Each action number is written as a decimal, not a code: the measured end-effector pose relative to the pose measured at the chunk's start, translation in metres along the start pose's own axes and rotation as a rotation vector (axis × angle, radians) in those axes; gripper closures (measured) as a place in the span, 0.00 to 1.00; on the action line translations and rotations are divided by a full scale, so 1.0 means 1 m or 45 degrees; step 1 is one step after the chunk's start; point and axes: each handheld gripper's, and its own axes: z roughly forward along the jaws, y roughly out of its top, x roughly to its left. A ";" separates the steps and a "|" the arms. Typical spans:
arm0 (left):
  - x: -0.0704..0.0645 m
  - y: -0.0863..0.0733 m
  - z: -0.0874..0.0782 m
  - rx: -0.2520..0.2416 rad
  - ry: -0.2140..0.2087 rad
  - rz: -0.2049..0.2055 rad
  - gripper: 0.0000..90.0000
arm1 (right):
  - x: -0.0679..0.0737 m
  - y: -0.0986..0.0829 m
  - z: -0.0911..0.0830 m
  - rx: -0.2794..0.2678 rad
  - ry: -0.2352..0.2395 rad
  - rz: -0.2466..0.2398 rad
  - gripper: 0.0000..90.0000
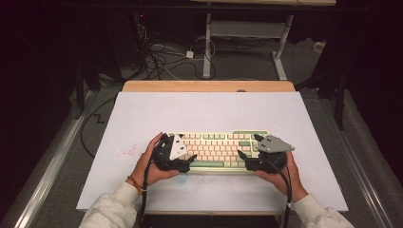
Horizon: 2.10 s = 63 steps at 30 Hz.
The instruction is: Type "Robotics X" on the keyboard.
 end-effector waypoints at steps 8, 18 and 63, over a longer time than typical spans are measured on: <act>0.005 -0.003 -0.011 -0.024 0.000 0.009 0.20 | 0.002 0.001 -0.012 -0.013 -0.028 -0.025 0.25; 0.004 -0.005 -0.017 -0.031 0.026 0.045 0.20 | 0.004 0.001 -0.023 -0.022 -0.040 -0.049 0.26; 0.003 -0.056 -0.049 0.025 0.129 0.061 0.20 | -0.004 -0.021 -0.050 0.021 -0.123 -0.110 0.24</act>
